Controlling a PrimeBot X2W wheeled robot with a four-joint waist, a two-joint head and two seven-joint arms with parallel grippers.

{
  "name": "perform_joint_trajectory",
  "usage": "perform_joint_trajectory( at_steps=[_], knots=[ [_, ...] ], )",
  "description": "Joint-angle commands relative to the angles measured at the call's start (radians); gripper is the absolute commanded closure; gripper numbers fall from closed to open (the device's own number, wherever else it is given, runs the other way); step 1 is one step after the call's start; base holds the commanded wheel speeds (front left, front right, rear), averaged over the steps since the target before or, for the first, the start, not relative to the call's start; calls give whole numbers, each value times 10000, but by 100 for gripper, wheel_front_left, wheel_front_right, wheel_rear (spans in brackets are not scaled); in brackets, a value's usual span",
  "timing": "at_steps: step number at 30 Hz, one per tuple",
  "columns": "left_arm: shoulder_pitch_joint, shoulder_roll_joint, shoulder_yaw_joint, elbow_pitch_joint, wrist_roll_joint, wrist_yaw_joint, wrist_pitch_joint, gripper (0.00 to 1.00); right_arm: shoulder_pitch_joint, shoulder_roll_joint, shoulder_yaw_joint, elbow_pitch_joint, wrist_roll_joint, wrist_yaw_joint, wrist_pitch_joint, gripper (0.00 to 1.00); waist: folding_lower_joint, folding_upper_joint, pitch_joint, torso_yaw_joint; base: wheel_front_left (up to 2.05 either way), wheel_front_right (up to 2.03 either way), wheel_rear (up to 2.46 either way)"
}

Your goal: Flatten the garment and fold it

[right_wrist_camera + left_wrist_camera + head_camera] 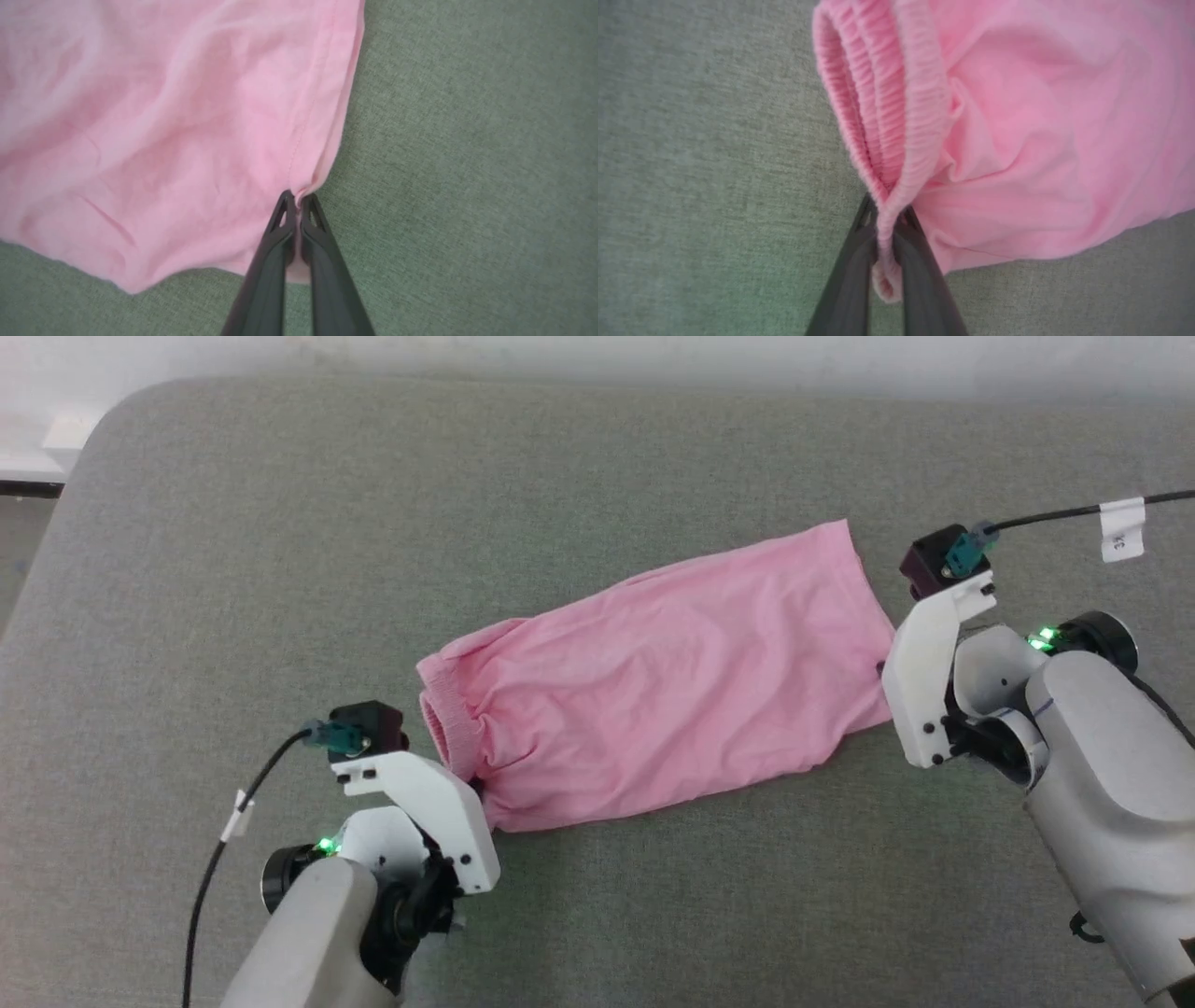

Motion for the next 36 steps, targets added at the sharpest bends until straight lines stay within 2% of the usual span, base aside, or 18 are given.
perform_joint_trajectory(
  at_steps=[1, 7, 13, 16, 24, 25, 26, 27, 28, 29, 36],
  knots=[
    [40, -37, 85, 125, -148, -61, -88, 100, 172, -52, -7, -63, 105, -9, -21, 100, 0, 0, -125, -45, 0, 0, 0],
    [169, 422, 610, -563, -505, -224, -143, 100, 1065, -376, -308, -903, 702, -9, -310, 100, 0, 0, -632, -277, 0, 0, 0],
    [775, 861, 746, -1005, -654, -47, 383, 100, 2790, -548, -1345, -2205, 1175, -9, -365, 100, 0, 0, -993, -550, 0, 0, 0],
    [1073, 866, 724, -1062, -769, 52, 604, 100, 3761, -383, -1977, -2870, 1153, -9, -320, 100, 0, 0, -1045, -637, 0, 0, 0],
    [1561, 812, 690, -836, -990, 306, 985, 100, 5700, 589, -2962, -4075, 782, -9, 248, 100, 0, 0, -1089, -769, 0, 0, 0],
    [1575, 814, 707, -826, -1006, 320, 979, 85, 5821, 699, -3058, -4161, 727, -9, 310, 100, 0, 0, -1105, -777, 0, 0, 0],
    [1599, 813, 738, -822, -1037, 341, 979, 31, 5911, 814, -3187, -4248, 676, -9, 315, 100, 0, 0, -1137, -783, 0, 0, 0],
    [1615, 829, 757, -826, -1059, 342, 986, 0, 5979, 888, -3280, -4331, 583, -9, 309, 90, 0, 0, -1176, -781, 0, 0, 0],
    [1621, 832, 796, -870, -1102, 335, 976, 0, 6037, 953, -3372, -4412, 517, -9, 312, 51, 0, 0, -1210, -777, 0, 0, 0],
    [1634, 821, 837, -954, -1162, 337, 982, 0, 6077, 1023, -3489, -4505, 482, -9, 294, 0, 0, 0, -1254, -773, 0, 0, 0],
    [1668, 891, 1719, -2421, -1680, 398, 543, 0, 6070, 1160, -4564, -5362, 273, -9, 281, 0, 0, 0, -1528, -743, 0, 0, 0]
  ],
)
